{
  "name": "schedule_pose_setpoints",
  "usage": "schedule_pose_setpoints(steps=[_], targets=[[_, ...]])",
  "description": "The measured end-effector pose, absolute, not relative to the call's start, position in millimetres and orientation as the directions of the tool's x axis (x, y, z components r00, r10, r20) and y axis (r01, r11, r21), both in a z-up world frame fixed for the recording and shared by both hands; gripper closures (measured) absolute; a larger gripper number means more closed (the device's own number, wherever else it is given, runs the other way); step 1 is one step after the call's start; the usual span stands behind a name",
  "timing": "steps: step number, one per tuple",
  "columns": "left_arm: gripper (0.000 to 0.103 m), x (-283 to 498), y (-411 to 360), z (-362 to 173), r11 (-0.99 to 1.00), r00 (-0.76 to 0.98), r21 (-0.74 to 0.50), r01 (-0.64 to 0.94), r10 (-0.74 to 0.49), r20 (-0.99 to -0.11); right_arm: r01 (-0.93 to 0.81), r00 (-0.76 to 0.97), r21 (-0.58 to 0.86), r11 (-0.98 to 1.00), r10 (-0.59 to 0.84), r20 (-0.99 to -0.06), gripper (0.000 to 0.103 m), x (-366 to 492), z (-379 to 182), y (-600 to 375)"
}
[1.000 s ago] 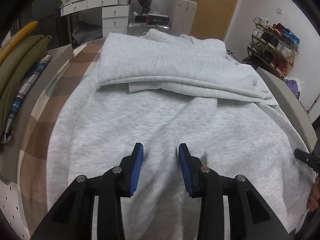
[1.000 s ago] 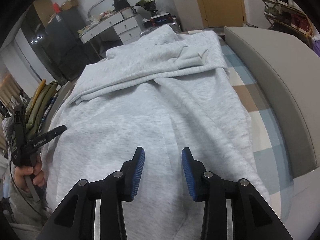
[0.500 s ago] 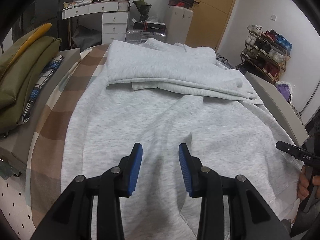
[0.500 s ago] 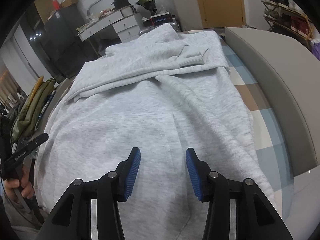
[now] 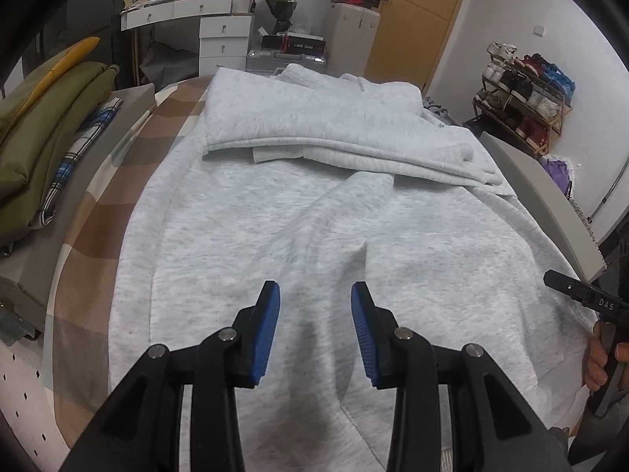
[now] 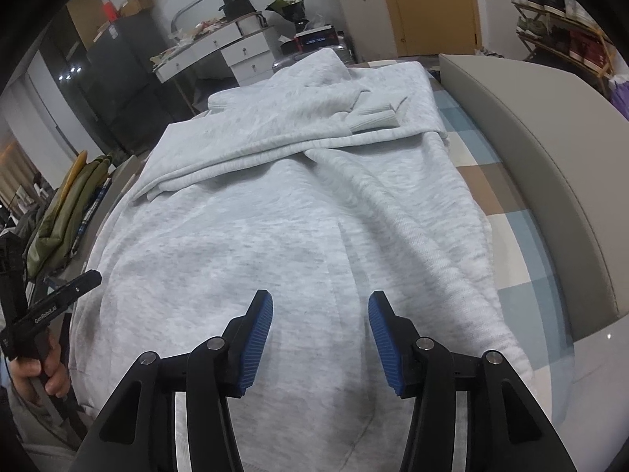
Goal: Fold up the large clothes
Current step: 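Pinch the hoodie body again with both tools and release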
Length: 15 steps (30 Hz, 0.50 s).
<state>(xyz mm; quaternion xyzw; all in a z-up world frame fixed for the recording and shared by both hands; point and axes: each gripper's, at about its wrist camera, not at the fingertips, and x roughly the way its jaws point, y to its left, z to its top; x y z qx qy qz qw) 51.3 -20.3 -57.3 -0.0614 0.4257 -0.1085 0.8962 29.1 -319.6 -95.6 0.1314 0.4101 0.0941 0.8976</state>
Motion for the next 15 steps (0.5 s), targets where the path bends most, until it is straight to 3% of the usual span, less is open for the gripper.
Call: schedule_pose_setpoints(steps=[10,15], targets=[[0.071,39.6,-28.5,-60.7,0.960,0.581,-0.204,0.193,-0.279,-0.765,-0.038,0.617,0.306,0.951,0.263,-0.742,0.053,31.9,-106.0,-320.1],[0.070,24.0,-37.6,-75.4,0.934,0.501,-0.282,0.221,-0.357,-0.788,-0.025,0.584,0.326,0.945,0.278,-0.762,0.052,25.6,-116.2,-324.0]])
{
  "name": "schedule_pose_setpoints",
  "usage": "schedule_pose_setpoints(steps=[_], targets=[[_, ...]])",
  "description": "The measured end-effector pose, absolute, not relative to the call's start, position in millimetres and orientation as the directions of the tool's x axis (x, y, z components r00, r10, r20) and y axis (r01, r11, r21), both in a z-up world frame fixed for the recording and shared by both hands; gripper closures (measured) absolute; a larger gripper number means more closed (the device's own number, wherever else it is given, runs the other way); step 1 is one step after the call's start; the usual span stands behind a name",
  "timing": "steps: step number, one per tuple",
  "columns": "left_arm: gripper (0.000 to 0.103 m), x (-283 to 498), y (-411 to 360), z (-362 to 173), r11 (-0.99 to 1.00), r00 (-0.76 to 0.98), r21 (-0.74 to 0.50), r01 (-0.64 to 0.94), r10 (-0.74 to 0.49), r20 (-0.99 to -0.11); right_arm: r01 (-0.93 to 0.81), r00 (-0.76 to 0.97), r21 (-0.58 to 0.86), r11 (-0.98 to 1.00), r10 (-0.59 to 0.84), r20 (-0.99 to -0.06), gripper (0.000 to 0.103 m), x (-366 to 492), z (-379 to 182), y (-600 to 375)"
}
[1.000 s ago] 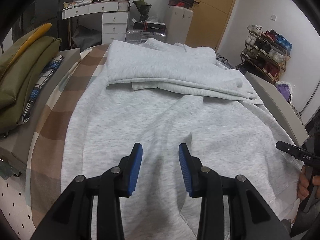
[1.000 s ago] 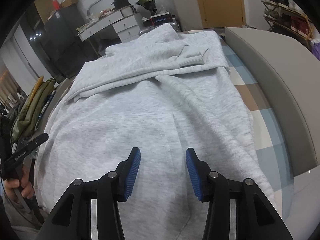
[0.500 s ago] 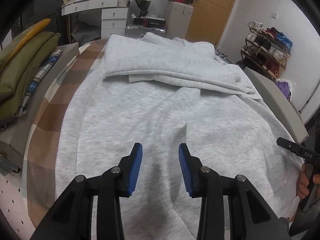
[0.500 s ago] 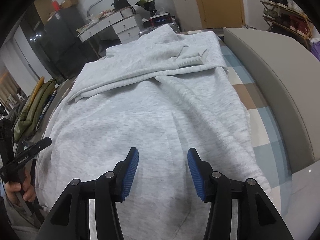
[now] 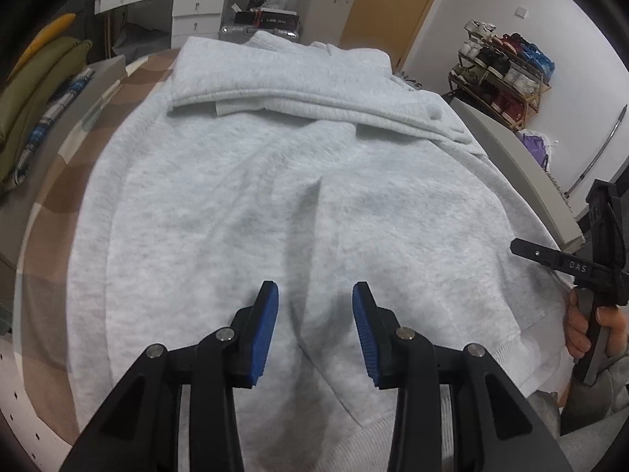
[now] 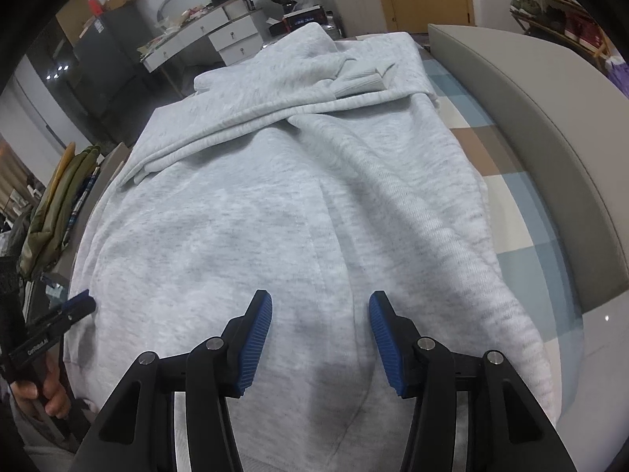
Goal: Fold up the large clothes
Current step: 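Pinch the hoodie body again with both tools and release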
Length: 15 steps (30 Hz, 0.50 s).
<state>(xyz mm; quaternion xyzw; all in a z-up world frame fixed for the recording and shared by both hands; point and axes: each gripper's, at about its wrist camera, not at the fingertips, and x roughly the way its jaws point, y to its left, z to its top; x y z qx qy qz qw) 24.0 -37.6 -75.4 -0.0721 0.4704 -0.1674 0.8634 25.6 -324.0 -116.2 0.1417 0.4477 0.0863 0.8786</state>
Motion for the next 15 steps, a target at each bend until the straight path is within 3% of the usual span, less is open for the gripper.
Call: schedule_pose_setpoints(steps=[1,4,10,12,13,15], targets=[[0.069,21.4,-38.8,-77.0,0.921,0.489,-0.309,0.237,-0.388,-0.781,-0.034,0.583,0.329,0.944,0.286,-0.760,0.052,23.6,-116.2,-323.6],[0.055,20.9,-42.5,-78.4,0.901,0.480,-0.354,0.249,-0.433,-0.763,-0.054,0.583,0.339,0.939,0.305,-0.753,0.052,21.0,-116.3,-320.6],[0.056,32.8,-55.0,-82.8,0.920,0.471,-0.318,0.231,-0.392,-0.790,-0.058,0.585,0.358,0.932,0.323,-0.744,0.054,24.8,-119.3,-316.8],[0.075,33.9,-55.8,-81.4,0.921,0.487,-0.314,0.230,-0.388,-0.782,-0.064,0.589,0.361,0.930,0.327,-0.739,0.070,25.0,-119.6,-316.9],[0.101,34.6,-55.6,-81.3,0.924,0.491,-0.308,0.228,-0.383,-0.783,-0.062,0.587,0.361,0.930,0.327,-0.740,0.077,25.3,-120.3,-317.2],[0.101,32.2,-49.7,-78.1,0.921,0.518,-0.320,0.222,-0.390,-0.761,-0.067,0.603,0.356,0.932,0.322,-0.730,0.101,23.7,-117.4,-317.8]])
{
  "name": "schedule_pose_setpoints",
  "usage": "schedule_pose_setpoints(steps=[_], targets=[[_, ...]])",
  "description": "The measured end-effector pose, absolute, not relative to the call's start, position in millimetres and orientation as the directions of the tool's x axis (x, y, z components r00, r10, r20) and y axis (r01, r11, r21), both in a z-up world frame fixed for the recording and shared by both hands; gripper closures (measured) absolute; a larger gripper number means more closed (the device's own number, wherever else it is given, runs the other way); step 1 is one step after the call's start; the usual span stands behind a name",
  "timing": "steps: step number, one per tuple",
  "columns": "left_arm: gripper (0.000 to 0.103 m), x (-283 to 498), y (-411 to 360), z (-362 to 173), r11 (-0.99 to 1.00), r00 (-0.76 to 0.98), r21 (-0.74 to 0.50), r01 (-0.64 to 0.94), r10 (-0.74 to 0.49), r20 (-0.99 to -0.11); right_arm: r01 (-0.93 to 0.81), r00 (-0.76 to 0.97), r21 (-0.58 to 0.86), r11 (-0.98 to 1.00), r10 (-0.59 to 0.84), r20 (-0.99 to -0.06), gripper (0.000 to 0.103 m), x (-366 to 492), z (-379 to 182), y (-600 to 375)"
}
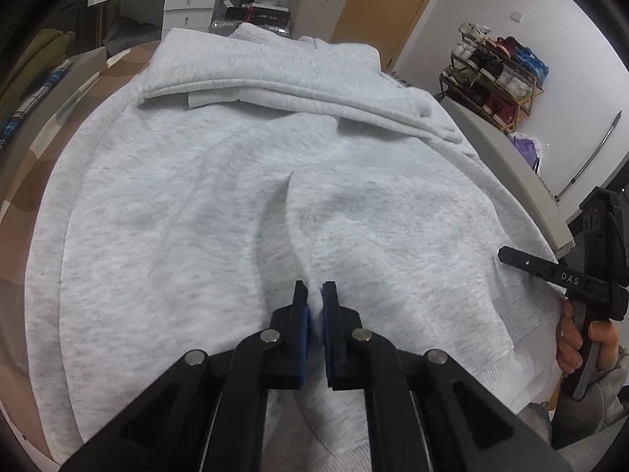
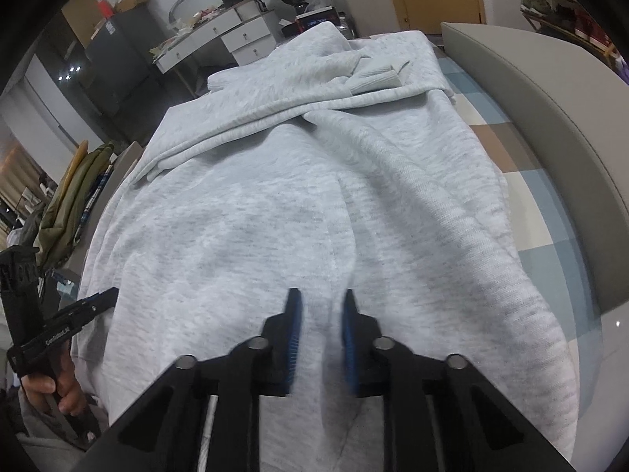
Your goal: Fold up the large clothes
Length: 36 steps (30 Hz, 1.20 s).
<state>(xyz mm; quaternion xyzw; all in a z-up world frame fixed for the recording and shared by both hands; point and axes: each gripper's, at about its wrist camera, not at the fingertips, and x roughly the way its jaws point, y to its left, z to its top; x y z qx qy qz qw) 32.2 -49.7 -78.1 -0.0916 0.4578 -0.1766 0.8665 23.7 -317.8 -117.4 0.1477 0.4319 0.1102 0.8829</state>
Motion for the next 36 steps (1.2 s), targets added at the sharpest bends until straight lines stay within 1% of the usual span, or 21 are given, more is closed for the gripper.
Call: schedule_pose_setpoints(steps=[3,6,7,11,12,14,16,18,19,20,21,22,24,25,26,28,31,33,34,35,36], targets=[[0.102,26.7,-41.4,-66.7,0.913,0.550,-0.331,0.238,-0.407,-0.729,-0.131,0.631,0.332,0.934,0.337,-0.699,0.101,16.2,-102.3,-312.8],[0.102,25.1,-30.7,-54.5,0.907,0.572,-0.347,0.240,-0.421,-0.704,-0.185,0.673,0.387,0.903,0.404,-0.620,0.101,6.3,-83.1,-315.7],[0.102,25.3,-27.0,-52.2,0.909,0.581,-0.344,0.236,-0.416,-0.700,-0.183,0.672,0.398,0.899,0.409,-0.617,0.101,6.1,-81.6,-318.1],[0.102,36.3,-20.3,-75.3,0.929,0.548,-0.321,0.183,-0.367,-0.752,-0.057,0.595,0.310,0.949,0.281,-0.753,0.100,18.3,-109.5,-324.9],[0.102,38.0,-23.3,-81.0,0.929,0.533,-0.323,0.178,-0.367,-0.762,-0.038,0.579,0.314,0.949,0.277,-0.767,0.100,19.3,-115.2,-326.6],[0.102,33.5,-26.8,-81.9,0.930,0.522,-0.316,0.189,-0.367,-0.770,-0.038,0.575,0.293,0.955,0.260,-0.776,0.095,16.4,-115.2,-325.2],[0.102,29.6,-28.2,-78.3,0.931,0.526,-0.306,0.199,-0.365,-0.768,-0.066,0.604,0.297,0.953,0.275,-0.748,0.092,9.5,-105.2,-326.1],[0.101,26.9,-24.1,-72.3,0.922,0.535,-0.326,0.208,-0.387,-0.751,-0.074,0.641,0.321,0.944,0.292,-0.710,0.074,2.7,-93.9,-332.7],[0.098,25.4,-22.0,-69.0,0.921,0.541,-0.328,0.212,-0.390,-0.745,-0.065,0.660,0.325,0.944,0.285,-0.695,0.062,-0.1,-88.4,-337.4],[0.098,24.0,-19.1,-65.9,0.923,0.548,-0.324,0.210,-0.385,-0.742,-0.053,0.674,0.326,0.944,0.274,-0.686,0.059,-3.3,-84.1,-341.9],[0.098,23.1,-15.3,-63.0,0.928,0.560,-0.315,0.201,-0.372,-0.740,-0.040,0.689,0.333,0.942,0.267,-0.673,0.059,-6.0,-79.4,-348.1],[0.095,21.6,-9.8,-59.8,0.936,0.575,-0.301,0.181,-0.349,-0.740,-0.022,0.705,0.337,0.941,0.253,-0.662,0.058,-7.9,-75.7,-354.4],[0.090,22.4,7.1,-56.4,0.948,0.608,-0.293,0.123,-0.306,-0.733,0.024,0.724,0.333,0.943,0.214,-0.656,0.051,-7.7,-73.2,-365.6],[0.084,22.4,18.1,-55.2,0.948,0.622,-0.305,0.087,-0.291,-0.727,0.054,0.721,0.326,0.944,0.189,-0.667,0.048,-5.5,-75.6,-371.4],[0.070,24.4,27.0,-55.7,0.950,0.633,-0.309,0.039,-0.263,-0.728,0.081,0.713,0.322,0.943,0.171,-0.680,0.047,-2.8,-78.1,-376.4],[0.052,28.4,44.3,-58.6,0.956,0.641,-0.286,-0.062,-0.181,-0.746,0.117,0.682,0.322,0.940,0.160,-0.714,0.046,6.3,-88.5,-383.2],[0.052,38.6,57.6,-68.9,0.951,0.628,-0.277,-0.139,-0.131,-0.767,0.127,0.630,0.307,0.943,0.162,-0.759,0.046,22.3,-104.2,-381.3],[0.052,47.3,55.9,-75.5,0.952,0.612,-0.272,-0.143,-0.131,-0.780,0.129,0.610,0.293,0.948,0.157,-0.777,0.048,29.1,-110.1,-377.7],[0.052,51.1,52.4,-77.7,0.958,0.610,-0.253,-0.133,-0.122,-0.783,0.127,0.606,0.280,0.952,0.149,-0.782,0.056,32.0,-111.4,-374.9],[0.052,53.4,49.4,-79.4,0.966,0.608,-0.225,-0.127,-0.103,-0.787,0.123,0.605,0.267,0.956,0.141,-0.783,0.076,33.1,-112.1,-372.6],[0.052,56.1,46.3,-81.7,0.971,0.608,-0.203,-0.123,-0.088,-0.789,0.110,0.610,0.261,0.959,0.142,-0.780,0.083,34.7,-112.1,-370.4]])
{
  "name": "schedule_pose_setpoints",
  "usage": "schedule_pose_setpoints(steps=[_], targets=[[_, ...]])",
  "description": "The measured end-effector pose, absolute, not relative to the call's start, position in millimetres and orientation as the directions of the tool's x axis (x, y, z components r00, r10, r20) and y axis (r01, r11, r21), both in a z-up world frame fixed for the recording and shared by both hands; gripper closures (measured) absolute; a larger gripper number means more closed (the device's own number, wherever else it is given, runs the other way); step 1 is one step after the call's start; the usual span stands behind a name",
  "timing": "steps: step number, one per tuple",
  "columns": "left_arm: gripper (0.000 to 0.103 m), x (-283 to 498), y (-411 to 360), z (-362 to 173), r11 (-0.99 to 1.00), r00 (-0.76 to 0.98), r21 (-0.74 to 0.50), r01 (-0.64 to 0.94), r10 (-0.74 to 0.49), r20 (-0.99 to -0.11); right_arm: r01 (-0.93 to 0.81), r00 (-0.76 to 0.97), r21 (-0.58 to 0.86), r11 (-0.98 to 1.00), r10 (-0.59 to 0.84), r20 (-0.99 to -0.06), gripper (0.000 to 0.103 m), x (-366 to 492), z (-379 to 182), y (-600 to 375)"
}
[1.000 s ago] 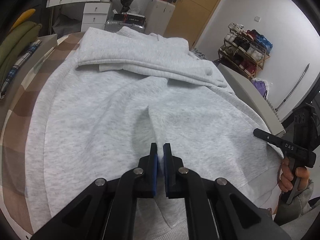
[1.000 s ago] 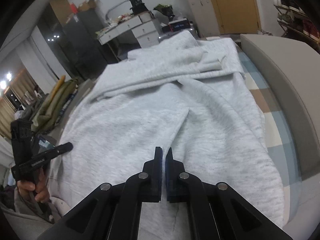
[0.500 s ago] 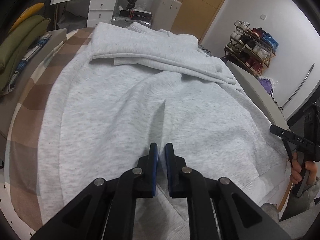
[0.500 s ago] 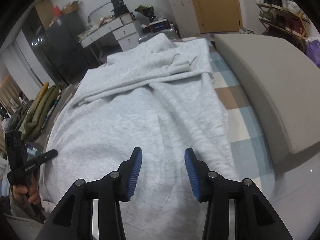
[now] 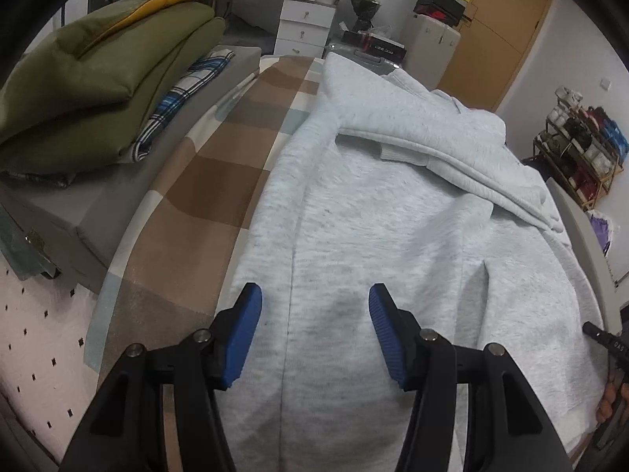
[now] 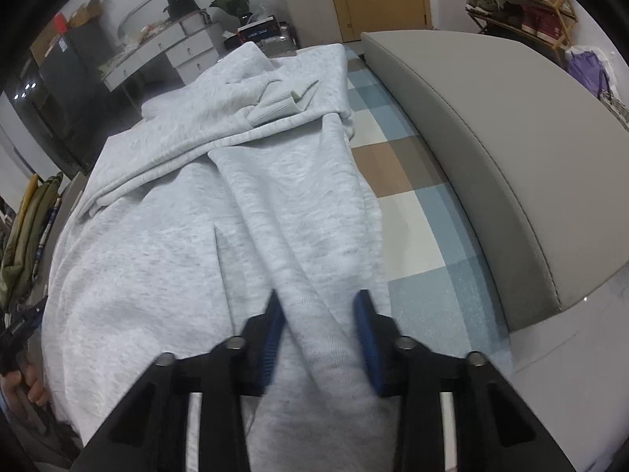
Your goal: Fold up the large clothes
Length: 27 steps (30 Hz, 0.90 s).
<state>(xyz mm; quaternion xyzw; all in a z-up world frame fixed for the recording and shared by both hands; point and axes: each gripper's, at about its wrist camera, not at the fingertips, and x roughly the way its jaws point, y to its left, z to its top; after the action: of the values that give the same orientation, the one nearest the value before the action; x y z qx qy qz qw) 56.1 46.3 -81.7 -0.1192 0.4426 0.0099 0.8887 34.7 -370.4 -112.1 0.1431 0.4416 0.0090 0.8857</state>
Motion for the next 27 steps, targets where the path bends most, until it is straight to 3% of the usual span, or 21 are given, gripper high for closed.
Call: schedule_pose_setpoints(steps=[1,2,3,14,15,17,18,19,20,22,27], targets=[[0.061,57.6,45.1,-84.1,0.974,0.611,-0.192,-0.124,-0.077,-0.788,0.101,0.615,0.264,0.959,0.148,-0.775,0.091,35.0,-112.1,-369.2],[0.092,58.0,46.6,-86.1,0.975,0.608,-0.185,-0.125,-0.072,-0.791,0.098,0.619,0.262,0.960,0.147,-0.772,0.097,33.2,-112.2,-368.2],[0.103,58.9,47.3,-88.3,0.977,0.604,-0.170,-0.129,-0.059,-0.795,0.094,0.624,0.256,0.962,0.143,-0.768,0.097,31.4,-112.0,-367.4],[0.103,14.8,41.2,-85.3,0.989,0.574,-0.140,-0.036,-0.094,-0.813,0.120,0.624,0.261,0.958,0.132,-0.770,0.099,7.2,-115.2,-378.1],[0.103,12.4,42.2,-83.6,0.988,0.585,-0.147,-0.038,-0.097,-0.805,0.115,0.629,0.260,0.959,0.132,-0.766,0.099,6.9,-113.7,-376.9],[0.103,14.0,48.1,-80.3,0.983,0.599,-0.167,-0.071,-0.092,-0.795,0.119,0.629,0.265,0.957,0.134,-0.766,0.087,8.4,-111.7,-376.1],[0.101,16.0,51.5,-78.3,0.980,0.600,-0.172,-0.097,-0.081,-0.796,0.122,0.633,0.287,0.950,0.149,-0.760,0.081,8.1,-110.4,-378.0],[0.089,19.1,56.5,-75.8,0.975,0.602,-0.186,-0.120,-0.077,-0.795,0.116,0.640,0.319,0.941,0.175,-0.748,0.068,7.1,-108.8,-380.3],[0.069,21.1,58.7,-73.3,0.970,0.607,-0.203,-0.135,-0.081,-0.791,0.112,0.649,0.338,0.934,0.189,-0.737,0.062,6.9,-106.9,-381.7],[0.043,31.9,65.3,-67.8,0.961,0.626,-0.235,-0.149,-0.092,-0.774,0.109,0.661,0.354,0.929,0.198,-0.724,0.060,10.4,-102.8,-383.7],[0.042,76.5,65.6,-71.7,0.965,0.595,-0.202,-0.169,-0.063,-0.802,0.121,0.651,0.365,0.923,0.204,-0.731,0.052,36.2,-97.2,-379.8]])
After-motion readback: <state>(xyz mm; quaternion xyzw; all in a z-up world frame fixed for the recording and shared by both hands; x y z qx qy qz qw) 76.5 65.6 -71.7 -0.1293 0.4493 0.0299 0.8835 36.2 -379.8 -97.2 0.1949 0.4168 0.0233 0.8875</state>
